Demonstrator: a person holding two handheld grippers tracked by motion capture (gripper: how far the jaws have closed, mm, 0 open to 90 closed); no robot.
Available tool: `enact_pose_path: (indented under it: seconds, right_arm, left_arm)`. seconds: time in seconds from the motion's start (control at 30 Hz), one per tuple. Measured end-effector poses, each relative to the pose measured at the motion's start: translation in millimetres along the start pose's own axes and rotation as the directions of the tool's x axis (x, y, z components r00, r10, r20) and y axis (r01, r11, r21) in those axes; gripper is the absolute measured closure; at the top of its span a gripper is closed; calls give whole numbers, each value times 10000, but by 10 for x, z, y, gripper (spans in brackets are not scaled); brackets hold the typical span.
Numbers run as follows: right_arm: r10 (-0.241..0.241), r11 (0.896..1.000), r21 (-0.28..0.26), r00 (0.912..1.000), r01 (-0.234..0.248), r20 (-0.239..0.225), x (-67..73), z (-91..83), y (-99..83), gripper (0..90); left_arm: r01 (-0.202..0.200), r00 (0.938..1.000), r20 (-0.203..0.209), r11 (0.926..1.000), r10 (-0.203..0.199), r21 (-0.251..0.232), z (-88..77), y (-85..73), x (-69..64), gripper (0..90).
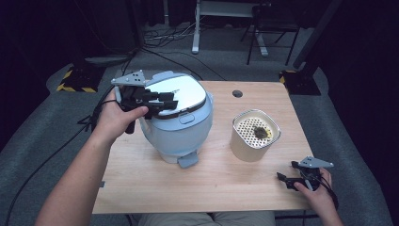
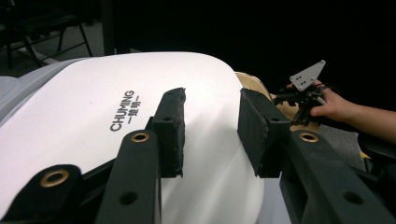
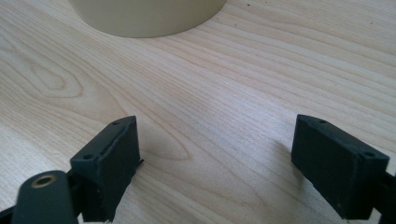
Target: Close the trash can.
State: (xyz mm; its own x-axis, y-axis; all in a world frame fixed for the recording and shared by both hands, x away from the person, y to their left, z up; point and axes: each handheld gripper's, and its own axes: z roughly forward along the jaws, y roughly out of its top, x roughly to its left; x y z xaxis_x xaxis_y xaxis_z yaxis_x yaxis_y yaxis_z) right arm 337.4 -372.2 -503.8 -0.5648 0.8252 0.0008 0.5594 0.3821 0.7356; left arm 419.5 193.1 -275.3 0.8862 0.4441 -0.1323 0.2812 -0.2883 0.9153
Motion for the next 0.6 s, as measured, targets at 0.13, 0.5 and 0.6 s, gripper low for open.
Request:
enact_pose_path:
  seconds: [0.13, 0.5, 0.6]
  right_arm:
    - [-26, 10000, 3, 10000, 26, -13, -1, 0, 0, 157]
    - [-47, 10000, 15, 10000, 47, -37, 0, -1, 0, 157]
    - [-74, 10000, 10, 10000, 74, -62, -2, 3, 3, 156]
  left_arm:
    - [-279, 9992, -275, 9992, 286, 271, 46, -15, -11, 596]
    - [-999, 9895, -986, 9930, 1059, 636, 119, -17, -68, 522]
    - [-994, 9885, -1077, 9931, 1057, 626, 124, -23, -82, 523]
